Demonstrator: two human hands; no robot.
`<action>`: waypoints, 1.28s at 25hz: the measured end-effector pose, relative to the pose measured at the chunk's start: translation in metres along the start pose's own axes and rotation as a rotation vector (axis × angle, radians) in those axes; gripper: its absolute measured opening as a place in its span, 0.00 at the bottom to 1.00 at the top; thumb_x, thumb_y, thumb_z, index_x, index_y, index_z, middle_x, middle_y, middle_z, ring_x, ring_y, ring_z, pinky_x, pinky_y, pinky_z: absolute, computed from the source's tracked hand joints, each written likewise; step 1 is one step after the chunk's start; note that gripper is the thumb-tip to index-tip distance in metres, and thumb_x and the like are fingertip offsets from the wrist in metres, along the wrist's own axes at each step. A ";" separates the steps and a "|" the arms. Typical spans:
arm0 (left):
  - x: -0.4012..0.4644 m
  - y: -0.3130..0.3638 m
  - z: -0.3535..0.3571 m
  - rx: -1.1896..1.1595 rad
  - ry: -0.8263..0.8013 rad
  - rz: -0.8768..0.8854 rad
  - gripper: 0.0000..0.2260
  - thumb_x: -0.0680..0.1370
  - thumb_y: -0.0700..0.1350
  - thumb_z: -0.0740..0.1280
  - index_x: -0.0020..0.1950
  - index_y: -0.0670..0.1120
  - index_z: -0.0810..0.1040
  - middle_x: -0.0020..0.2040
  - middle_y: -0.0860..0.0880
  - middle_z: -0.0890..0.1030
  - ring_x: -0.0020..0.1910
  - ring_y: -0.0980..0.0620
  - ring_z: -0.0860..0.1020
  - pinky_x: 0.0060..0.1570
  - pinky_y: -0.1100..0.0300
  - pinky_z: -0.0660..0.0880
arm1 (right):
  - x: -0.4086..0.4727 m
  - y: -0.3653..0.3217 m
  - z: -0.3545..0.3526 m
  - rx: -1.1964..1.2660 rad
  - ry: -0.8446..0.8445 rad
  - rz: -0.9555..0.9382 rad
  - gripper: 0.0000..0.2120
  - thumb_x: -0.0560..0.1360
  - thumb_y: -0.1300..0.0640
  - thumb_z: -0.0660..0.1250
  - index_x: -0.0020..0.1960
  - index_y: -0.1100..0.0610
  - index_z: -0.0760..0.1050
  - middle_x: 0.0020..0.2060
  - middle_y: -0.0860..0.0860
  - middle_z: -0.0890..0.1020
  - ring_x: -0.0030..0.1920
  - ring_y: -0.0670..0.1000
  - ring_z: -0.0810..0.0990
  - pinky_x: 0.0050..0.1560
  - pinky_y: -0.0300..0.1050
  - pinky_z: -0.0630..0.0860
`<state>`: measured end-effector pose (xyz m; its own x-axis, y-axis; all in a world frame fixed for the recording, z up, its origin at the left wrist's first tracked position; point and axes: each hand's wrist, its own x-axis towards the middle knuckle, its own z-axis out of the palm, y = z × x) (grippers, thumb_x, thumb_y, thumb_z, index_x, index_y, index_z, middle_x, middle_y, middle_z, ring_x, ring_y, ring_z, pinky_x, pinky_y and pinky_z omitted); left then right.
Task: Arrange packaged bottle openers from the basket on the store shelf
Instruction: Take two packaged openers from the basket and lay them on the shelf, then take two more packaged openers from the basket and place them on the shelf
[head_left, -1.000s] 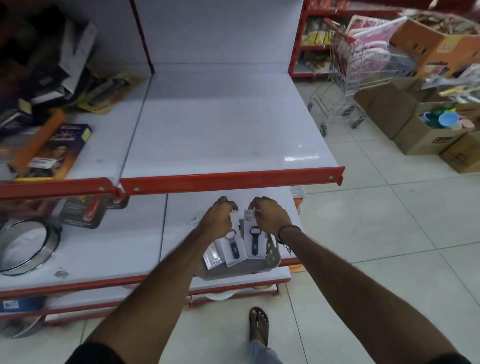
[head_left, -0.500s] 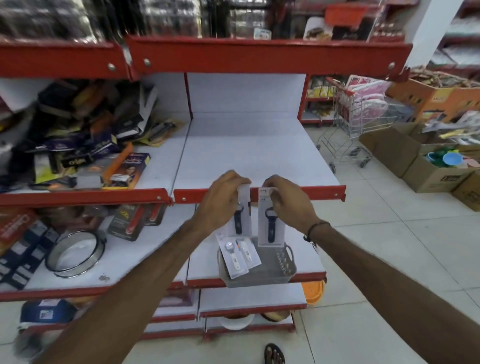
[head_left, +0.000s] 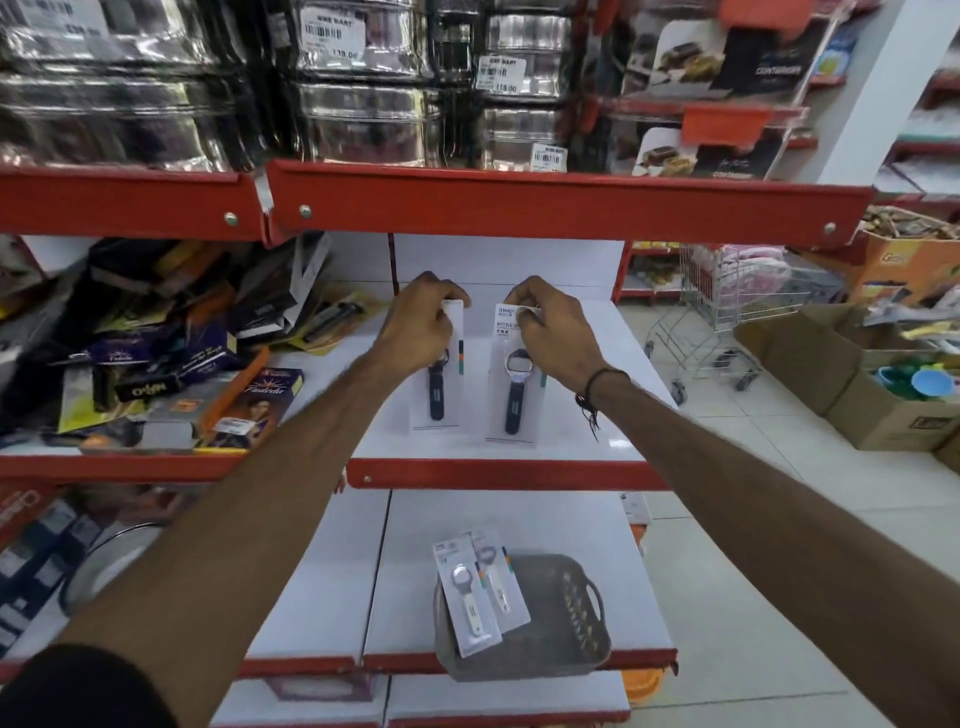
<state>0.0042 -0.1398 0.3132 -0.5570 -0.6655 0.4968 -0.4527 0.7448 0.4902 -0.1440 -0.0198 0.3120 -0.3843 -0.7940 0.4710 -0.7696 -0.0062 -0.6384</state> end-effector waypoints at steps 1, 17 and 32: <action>0.005 -0.004 0.007 -0.003 -0.015 -0.031 0.22 0.71 0.26 0.57 0.54 0.42 0.84 0.53 0.38 0.79 0.49 0.43 0.78 0.46 0.56 0.77 | 0.008 0.006 0.006 0.005 -0.012 0.027 0.11 0.76 0.63 0.57 0.48 0.48 0.72 0.51 0.52 0.83 0.48 0.54 0.81 0.36 0.44 0.79; -0.044 -0.051 0.054 0.334 -0.316 -0.154 0.26 0.80 0.39 0.62 0.78 0.45 0.62 0.80 0.43 0.61 0.79 0.43 0.59 0.78 0.39 0.48 | -0.014 0.059 0.073 -0.465 -0.175 -0.029 0.23 0.76 0.59 0.60 0.71 0.51 0.65 0.64 0.51 0.78 0.68 0.56 0.71 0.68 0.63 0.64; -0.291 -0.063 0.153 0.366 -0.173 0.029 0.13 0.74 0.50 0.72 0.52 0.44 0.78 0.49 0.43 0.81 0.43 0.46 0.80 0.43 0.53 0.80 | -0.242 0.112 0.120 -0.595 -0.352 -0.107 0.14 0.75 0.51 0.59 0.59 0.53 0.72 0.50 0.52 0.82 0.49 0.56 0.79 0.49 0.50 0.74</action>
<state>0.0883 0.0146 0.0281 -0.6681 -0.6491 0.3637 -0.6354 0.7521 0.1751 -0.0760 0.0986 0.0538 -0.1800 -0.9579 0.2236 -0.9812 0.1588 -0.1099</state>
